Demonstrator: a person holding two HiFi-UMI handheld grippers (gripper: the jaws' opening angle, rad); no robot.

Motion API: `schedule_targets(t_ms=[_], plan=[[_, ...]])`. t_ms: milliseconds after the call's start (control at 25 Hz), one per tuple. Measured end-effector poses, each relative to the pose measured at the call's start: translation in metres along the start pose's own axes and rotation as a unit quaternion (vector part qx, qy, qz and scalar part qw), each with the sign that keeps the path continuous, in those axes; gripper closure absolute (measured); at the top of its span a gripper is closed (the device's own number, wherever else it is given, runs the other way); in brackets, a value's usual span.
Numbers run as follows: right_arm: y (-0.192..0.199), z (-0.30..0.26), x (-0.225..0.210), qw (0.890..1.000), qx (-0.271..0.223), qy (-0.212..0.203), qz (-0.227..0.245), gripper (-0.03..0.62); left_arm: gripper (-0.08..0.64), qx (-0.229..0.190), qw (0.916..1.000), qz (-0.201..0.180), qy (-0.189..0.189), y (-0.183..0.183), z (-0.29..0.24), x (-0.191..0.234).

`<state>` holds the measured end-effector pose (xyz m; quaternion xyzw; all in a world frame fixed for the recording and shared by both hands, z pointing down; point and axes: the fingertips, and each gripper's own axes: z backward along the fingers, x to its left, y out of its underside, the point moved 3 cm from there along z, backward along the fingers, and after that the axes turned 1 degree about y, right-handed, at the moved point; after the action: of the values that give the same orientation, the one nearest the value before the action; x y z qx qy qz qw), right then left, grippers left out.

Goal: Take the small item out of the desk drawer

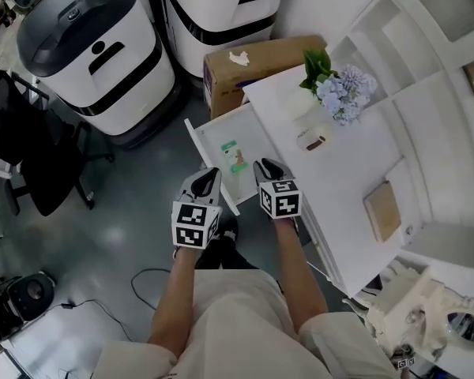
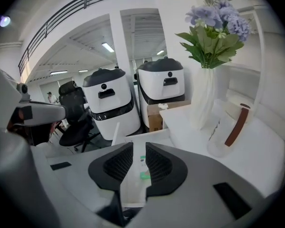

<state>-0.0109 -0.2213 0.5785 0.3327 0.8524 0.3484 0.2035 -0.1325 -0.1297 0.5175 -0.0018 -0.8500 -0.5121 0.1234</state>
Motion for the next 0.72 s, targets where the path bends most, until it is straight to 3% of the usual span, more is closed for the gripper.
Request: schedule_targets(t_ms=[160,320,720], plan=[[-0.001,-0.008,0.003,1.0,0.012,-0.008,0.02,0.429,0.543,0.0,1.0,0.007,-0.006,0.004,0.006,0.003],[0.002,-0.02,0.004,0.999,0.032,-0.018,0.037,0.308,0.543,-0.005,0.9999,0.009,-0.01,0.001,0.006,0.004],[0.031,-0.062,-0.001,0.994,0.081,-0.027,0.062,0.278,0.543,-0.003,0.9996,0.018,-0.022,0.01,0.009,0.004]])
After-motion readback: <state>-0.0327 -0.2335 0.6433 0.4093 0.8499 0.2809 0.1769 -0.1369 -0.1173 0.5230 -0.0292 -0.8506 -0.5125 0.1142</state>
